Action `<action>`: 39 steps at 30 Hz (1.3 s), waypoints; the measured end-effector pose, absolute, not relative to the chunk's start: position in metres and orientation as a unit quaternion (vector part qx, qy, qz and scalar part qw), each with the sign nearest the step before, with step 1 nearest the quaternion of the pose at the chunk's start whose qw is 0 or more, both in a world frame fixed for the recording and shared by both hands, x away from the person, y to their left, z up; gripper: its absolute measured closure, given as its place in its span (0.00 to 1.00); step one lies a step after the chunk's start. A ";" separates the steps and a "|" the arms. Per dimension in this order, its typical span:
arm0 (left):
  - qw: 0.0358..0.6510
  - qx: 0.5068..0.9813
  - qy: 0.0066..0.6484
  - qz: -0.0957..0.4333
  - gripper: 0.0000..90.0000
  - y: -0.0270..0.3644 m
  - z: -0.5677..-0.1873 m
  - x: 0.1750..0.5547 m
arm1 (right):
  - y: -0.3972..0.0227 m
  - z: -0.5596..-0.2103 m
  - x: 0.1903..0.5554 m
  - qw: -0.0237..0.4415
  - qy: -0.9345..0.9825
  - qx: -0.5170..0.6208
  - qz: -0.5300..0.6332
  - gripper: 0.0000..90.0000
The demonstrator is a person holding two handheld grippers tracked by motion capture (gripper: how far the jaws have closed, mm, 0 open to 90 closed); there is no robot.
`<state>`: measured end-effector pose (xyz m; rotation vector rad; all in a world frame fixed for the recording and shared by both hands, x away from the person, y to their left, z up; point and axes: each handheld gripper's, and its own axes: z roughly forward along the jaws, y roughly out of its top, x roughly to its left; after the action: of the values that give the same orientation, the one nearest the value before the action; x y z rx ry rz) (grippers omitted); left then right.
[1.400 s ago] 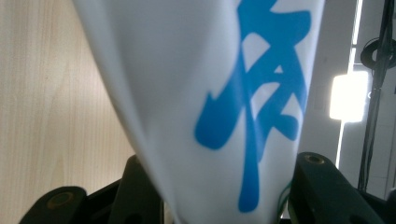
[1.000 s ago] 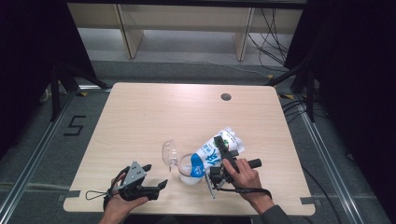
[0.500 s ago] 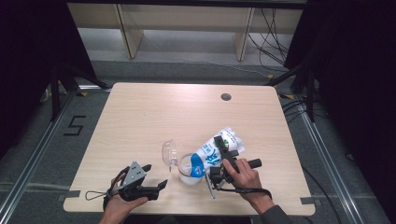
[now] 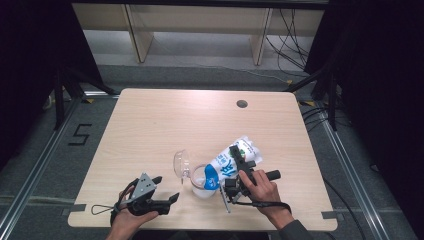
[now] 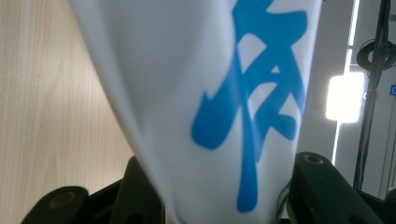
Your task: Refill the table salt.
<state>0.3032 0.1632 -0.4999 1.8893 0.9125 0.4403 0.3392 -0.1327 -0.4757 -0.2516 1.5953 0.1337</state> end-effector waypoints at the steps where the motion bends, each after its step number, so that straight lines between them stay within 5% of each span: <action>1: 0.475 0.777 0.371 0.182 0.19 0.164 -0.500 0.304 | -0.133 -0.476 0.339 0.689 0.713 -0.113 0.060 0.68; 39: 0.474 0.776 0.373 0.184 0.19 0.164 -0.499 0.303 | -0.134 -0.475 0.338 0.688 0.715 -0.108 0.054 0.69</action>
<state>0.3030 0.1638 -0.4992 1.8975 0.9120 0.4497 0.3381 -0.1339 -0.4746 -0.2423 1.6001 0.1207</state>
